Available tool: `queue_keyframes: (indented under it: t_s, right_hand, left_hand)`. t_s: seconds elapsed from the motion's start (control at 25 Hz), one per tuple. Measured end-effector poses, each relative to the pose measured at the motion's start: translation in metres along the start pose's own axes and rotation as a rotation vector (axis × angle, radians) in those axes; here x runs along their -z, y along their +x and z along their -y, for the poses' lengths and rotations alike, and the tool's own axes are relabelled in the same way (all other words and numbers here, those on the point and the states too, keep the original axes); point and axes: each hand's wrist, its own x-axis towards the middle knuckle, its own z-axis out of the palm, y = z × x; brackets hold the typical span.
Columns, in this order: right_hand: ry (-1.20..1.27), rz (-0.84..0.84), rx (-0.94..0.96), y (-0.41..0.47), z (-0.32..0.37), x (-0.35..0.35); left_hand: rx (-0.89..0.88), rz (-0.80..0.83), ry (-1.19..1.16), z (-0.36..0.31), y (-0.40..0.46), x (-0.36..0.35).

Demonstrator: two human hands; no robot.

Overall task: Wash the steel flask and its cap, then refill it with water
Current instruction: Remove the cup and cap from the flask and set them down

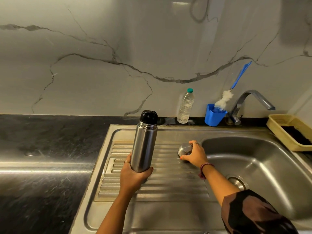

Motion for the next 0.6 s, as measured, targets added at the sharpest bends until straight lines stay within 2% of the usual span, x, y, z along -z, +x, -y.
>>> queue_keyframes:
  t_s: [0.12, 0.2, 0.32, 0.44, 0.6]
  right_hand:
    - [-0.082, 0.107, -0.014, 0.001, 0.014, 0.022]
    - [-0.049, 0.088, 0.021, -0.005, 0.036, 0.043]
    - [0.286, 0.030, 0.148, -0.031, 0.088, 0.078]
    - [0.695, 0.102, 0.253, -0.075, 0.137, 0.104]
    - [0.742, 0.262, 0.355, -0.124, 0.174, 0.104]
  left_hand:
    - [-0.010, -0.006, -0.005, -0.004, -0.003, -0.001]
    - [-0.035, -0.005, -0.012, -0.009, -0.007, -0.001]
    - [-0.060, 0.003, -0.042, -0.020, -0.015, -0.001]
    - [-0.098, 0.014, -0.065, -0.032, -0.024, -0.004]
    - [-0.150, 0.027, -0.064, -0.044, -0.035, -0.011]
